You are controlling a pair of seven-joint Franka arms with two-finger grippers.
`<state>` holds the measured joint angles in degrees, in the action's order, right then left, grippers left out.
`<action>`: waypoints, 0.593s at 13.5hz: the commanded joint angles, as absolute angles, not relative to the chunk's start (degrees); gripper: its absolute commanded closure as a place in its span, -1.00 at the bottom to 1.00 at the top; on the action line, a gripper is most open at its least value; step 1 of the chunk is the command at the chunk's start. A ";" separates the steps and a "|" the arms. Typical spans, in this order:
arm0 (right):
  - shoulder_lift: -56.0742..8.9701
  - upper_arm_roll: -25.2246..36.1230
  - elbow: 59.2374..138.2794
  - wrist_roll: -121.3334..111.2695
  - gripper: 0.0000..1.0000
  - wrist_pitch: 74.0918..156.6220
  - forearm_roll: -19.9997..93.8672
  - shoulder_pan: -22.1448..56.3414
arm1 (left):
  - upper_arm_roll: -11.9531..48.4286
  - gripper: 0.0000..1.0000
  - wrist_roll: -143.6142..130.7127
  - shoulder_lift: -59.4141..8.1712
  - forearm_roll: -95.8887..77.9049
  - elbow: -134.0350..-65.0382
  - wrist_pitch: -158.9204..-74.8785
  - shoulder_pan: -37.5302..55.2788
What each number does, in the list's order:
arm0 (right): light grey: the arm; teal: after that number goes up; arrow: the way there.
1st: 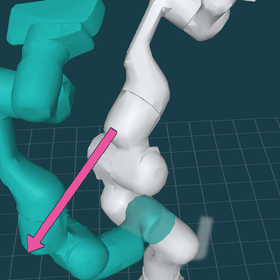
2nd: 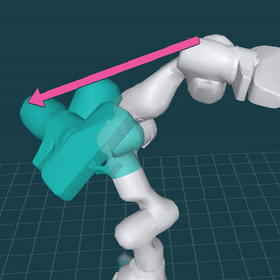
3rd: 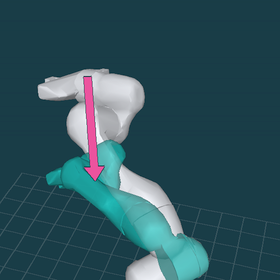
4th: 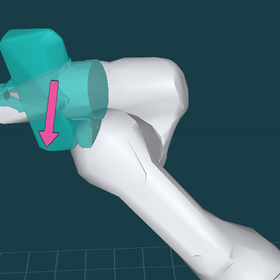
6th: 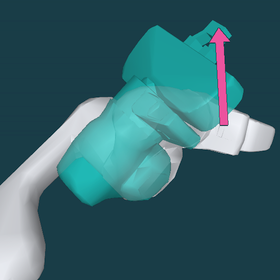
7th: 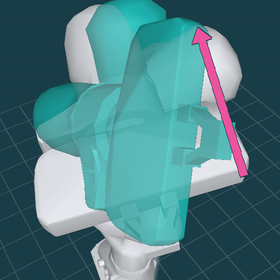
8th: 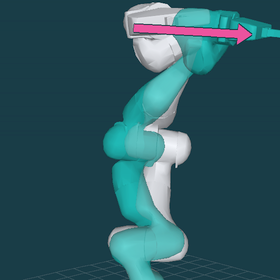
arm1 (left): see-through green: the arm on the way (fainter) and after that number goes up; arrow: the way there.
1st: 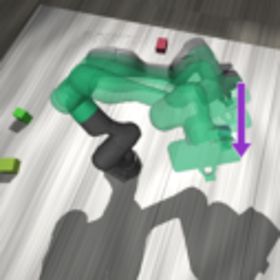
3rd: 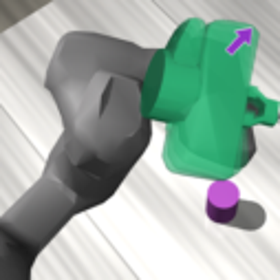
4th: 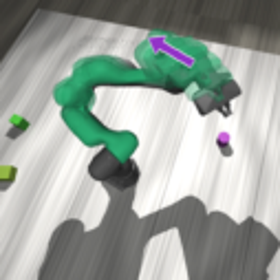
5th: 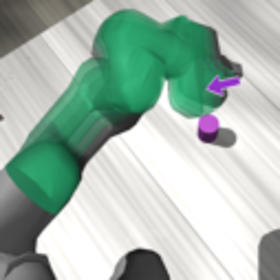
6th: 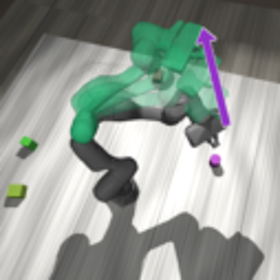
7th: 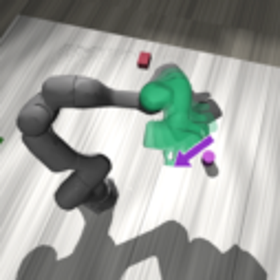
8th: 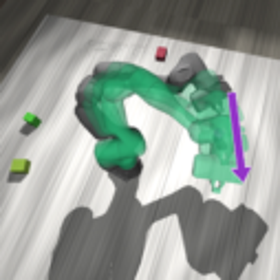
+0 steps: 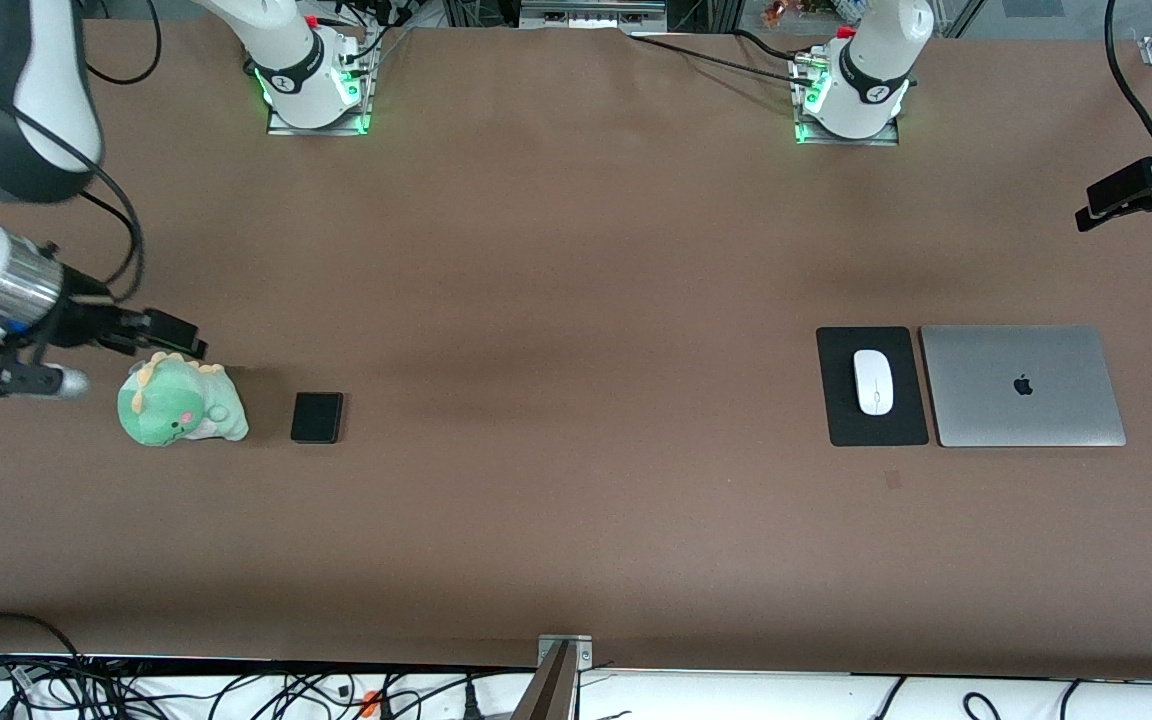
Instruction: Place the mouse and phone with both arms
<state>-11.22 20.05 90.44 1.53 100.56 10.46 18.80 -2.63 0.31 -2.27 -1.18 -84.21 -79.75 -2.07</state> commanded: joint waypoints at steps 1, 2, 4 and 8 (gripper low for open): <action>-4.94 19.42 91.50 1.14 -1.00 97.56 4.33 18.63 | -2.64 -1.00 -0.53 -6.04 -1.67 -77.03 -77.89 -1.49; -4.14 18.99 91.15 1.14 -1.00 96.60 3.44 17.76 | -2.55 -1.00 -0.53 -7.98 -1.76 -74.64 -76.83 -1.49; -3.17 14.01 88.25 1.23 -1.00 93.70 3.34 11.64 | -2.55 -1.00 0.09 -9.05 -1.93 -74.35 -79.34 -1.49; -1.23 9.40 87.11 1.32 -1.00 92.64 0.18 6.77 | -2.46 -1.00 -0.61 -10.46 -2.20 -78.56 -86.83 -0.53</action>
